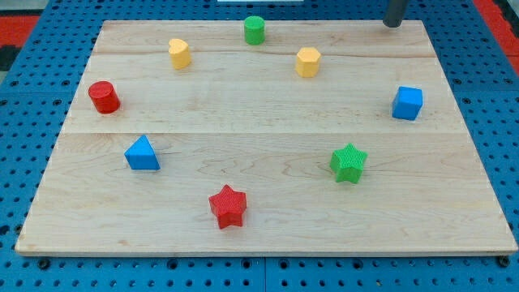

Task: Move your arm parallel to the right of the green circle

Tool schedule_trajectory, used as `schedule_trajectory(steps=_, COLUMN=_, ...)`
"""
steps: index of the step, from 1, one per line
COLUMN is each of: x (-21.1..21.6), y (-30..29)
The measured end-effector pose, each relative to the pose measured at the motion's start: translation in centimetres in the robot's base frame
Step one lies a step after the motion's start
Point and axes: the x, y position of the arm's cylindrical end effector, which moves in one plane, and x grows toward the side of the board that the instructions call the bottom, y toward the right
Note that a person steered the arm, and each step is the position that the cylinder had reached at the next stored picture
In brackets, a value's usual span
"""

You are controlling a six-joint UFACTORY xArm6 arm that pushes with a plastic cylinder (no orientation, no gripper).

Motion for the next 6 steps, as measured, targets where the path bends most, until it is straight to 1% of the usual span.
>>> schedule_trajectory(steps=2, x=0.1, y=-0.8)
schedule_trajectory(steps=3, x=2.2, y=-8.4)
schedule_trajectory(steps=4, x=2.2, y=-14.2)
schedule_trajectory(steps=5, x=0.5, y=-18.2)
schedule_trajectory(steps=6, x=-0.3, y=-18.5)
